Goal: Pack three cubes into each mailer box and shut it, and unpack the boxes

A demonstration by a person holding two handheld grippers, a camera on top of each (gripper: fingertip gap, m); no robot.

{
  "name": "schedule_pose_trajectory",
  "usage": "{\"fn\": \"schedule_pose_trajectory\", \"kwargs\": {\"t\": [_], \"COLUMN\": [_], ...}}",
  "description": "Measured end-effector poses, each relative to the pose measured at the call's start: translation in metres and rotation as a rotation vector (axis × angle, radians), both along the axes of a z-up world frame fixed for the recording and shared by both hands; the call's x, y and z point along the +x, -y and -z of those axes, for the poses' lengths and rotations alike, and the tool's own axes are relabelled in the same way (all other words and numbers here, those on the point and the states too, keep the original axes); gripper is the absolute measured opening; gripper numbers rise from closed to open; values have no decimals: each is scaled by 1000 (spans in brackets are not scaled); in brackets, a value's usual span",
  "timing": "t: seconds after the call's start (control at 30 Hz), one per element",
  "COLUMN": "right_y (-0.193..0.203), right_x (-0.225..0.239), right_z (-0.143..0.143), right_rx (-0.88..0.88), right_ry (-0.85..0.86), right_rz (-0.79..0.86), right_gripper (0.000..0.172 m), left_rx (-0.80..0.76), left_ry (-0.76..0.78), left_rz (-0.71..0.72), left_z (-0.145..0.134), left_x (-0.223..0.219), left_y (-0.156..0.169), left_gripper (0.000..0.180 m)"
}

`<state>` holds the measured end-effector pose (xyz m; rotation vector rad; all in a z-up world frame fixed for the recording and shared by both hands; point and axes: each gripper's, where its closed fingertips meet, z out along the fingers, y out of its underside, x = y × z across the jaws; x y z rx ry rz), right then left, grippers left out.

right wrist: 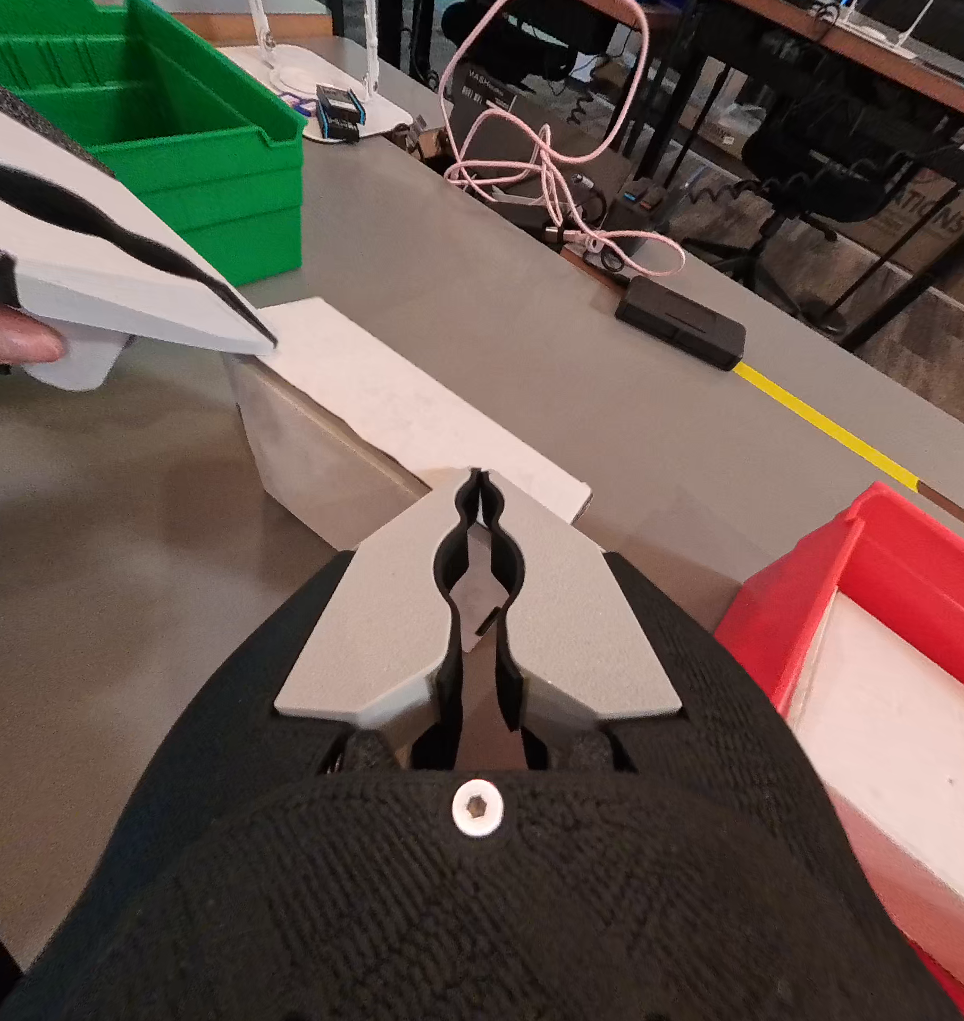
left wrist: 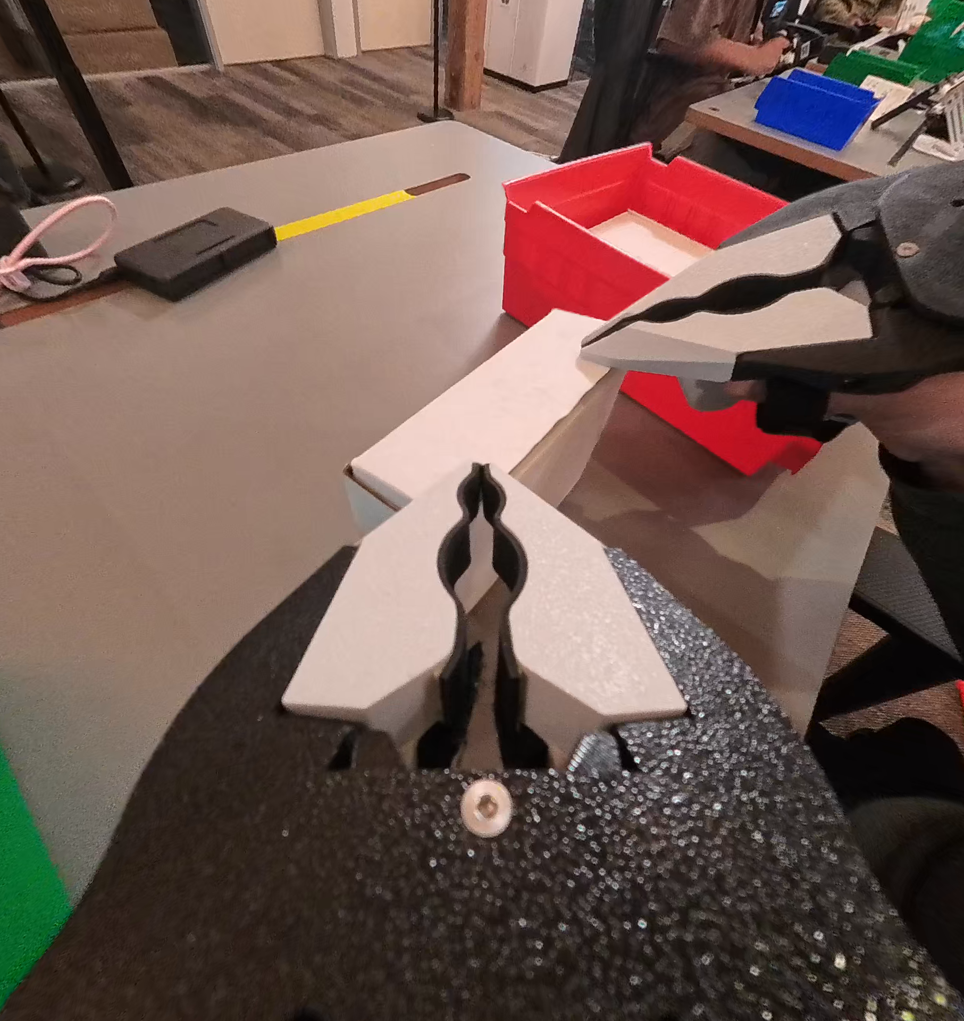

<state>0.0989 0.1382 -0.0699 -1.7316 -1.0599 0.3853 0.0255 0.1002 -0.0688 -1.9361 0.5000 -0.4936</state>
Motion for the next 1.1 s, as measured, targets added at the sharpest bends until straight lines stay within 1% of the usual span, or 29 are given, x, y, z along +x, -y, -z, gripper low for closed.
{"fn": "schedule_pose_trajectory", "kwargs": {"t": [0.03,0.2,0.4,0.5,0.57,0.6,0.63,0.67,0.7,0.77,0.83,0.9,0.93,0.97,1.03,1.1], "right_y": [0,1,2,2,1,0,1,3,11,31,43,51,53,58,66,52], "right_x": [0,1,1,1,1,0,-1,-3,-9,-19,-27,-36,-39,-43,-47,-47], "right_z": [2,7,7,7,6,3,1,-4,-9,-21,-26,-19,-12,-3,10,18], "right_rx": [-8,-31,7,15,35,73,131,194,247,337,395,369,331,282,237,234], "right_ry": [1,-3,-11,-33,-49,-49,-40,-51,-79,-143,-139,-51,17,95,249,421], "right_rz": [7,27,48,61,63,54,36,17,-27,-124,-200,-302,-357,-433,-570,-596], "right_gripper": [0,0,0,0,0,0,1,21,37,47,57,74,90,96,99,107], "left_rx": [-8,4,54,77,122,154,198,251,311,469,654,802,853,902,1010,1126], "left_ry": [4,-33,-115,-95,-87,-75,-50,-23,-1,0,-48,-96,-108,-119,-144,-202], "left_rz": [-2,-39,-82,-79,-77,-85,-90,-82,-84,-114,-158,-189,-179,-155,-126,-113], "left_z": [2,7,7,6,4,2,-2,-6,-12,-24,-33,-43,-48,-53,-60,-65], "left_x": [0,0,1,1,1,1,1,4,3,-2,-8,-11,-8,-3,6,14], "left_y": [0,1,0,0,-1,-1,-2,0,3,8,18,32,39,47,61,75], "left_gripper": [0,0,0,0,0,0,13,31,35,46,58,65,70,73,82,92]}}
